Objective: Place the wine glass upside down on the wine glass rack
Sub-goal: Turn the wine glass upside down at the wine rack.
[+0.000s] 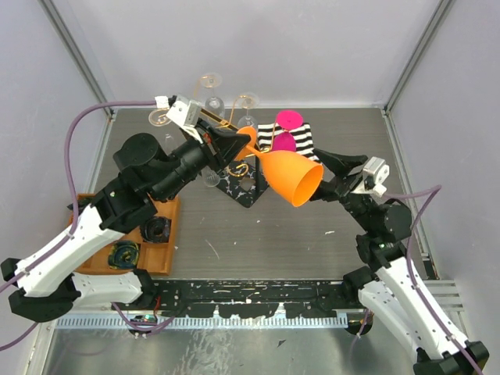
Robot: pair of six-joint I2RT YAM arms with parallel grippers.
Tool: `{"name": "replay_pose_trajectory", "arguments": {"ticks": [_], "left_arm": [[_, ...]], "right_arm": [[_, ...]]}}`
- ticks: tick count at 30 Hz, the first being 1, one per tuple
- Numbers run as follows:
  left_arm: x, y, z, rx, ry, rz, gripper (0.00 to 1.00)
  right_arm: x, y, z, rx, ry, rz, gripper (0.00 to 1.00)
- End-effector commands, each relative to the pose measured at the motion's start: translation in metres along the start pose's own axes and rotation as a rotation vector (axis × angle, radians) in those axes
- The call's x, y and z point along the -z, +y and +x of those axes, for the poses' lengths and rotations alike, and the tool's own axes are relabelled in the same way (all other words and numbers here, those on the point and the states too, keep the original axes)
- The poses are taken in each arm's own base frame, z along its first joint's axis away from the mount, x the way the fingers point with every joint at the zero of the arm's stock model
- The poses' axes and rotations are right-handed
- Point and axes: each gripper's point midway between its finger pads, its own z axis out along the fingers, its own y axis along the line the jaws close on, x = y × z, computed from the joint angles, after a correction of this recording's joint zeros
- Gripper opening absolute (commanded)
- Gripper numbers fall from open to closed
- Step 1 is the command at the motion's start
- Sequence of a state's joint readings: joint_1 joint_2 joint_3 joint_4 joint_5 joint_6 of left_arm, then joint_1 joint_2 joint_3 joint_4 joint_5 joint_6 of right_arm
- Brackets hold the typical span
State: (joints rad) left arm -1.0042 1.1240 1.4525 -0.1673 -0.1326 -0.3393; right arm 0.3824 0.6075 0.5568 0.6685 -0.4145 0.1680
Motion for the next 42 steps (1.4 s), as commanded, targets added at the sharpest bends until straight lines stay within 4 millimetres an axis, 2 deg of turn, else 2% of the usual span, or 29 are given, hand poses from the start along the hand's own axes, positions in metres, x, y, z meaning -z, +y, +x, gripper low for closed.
{"name": "replay_pose_trajectory", "arguments": {"ticks": [1,4,8,14,16,23,27,30,34,37,42], "left_arm": [[0.019,0.033,-0.006,-0.296,0.061,-0.128,0.0],[0.026,0.048,-0.002,-0.423,0.099,-0.17,0.0],[0.034,0.061,0.007,-0.604,0.153,-0.168,0.0],[0.043,0.071,0.027,-0.803,0.264,-0.146,0.0],[0.042,0.061,0.04,-0.842,0.293,-0.098,0.0],[0.029,0.005,0.091,-1.024,0.365,0.067,0.0],[0.032,-0.034,0.117,-1.099,0.351,0.263,0.0],[0.036,-0.051,0.127,-1.095,0.334,0.354,0.0],[0.049,-0.073,0.143,-1.09,0.318,0.543,0.0],[0.057,-0.083,0.147,-1.096,0.285,0.631,0.0],[0.059,-0.092,0.138,-1.073,0.24,0.664,0.0]], "right_arm": [[0.022,-0.018,0.03,-0.182,0.236,0.206,0.68],[0.039,-0.021,0.044,-0.261,0.379,0.299,0.68],[0.058,-0.028,0.051,-0.309,0.522,0.415,0.68],[0.071,-0.023,0.044,-0.264,0.648,0.411,0.69],[0.068,-0.017,0.04,-0.249,0.644,0.362,0.69],[0.052,0.014,0.03,-0.199,0.61,0.099,0.69],[0.045,0.038,0.01,-0.088,0.429,-0.089,0.67],[0.051,0.064,-0.007,0.017,0.264,-0.254,0.66],[0.065,0.097,-0.014,0.114,0.14,-0.46,0.65],[0.07,0.103,-0.013,0.178,0.11,-0.511,0.64],[0.073,0.107,-0.01,0.262,0.081,-0.563,0.58]]}}
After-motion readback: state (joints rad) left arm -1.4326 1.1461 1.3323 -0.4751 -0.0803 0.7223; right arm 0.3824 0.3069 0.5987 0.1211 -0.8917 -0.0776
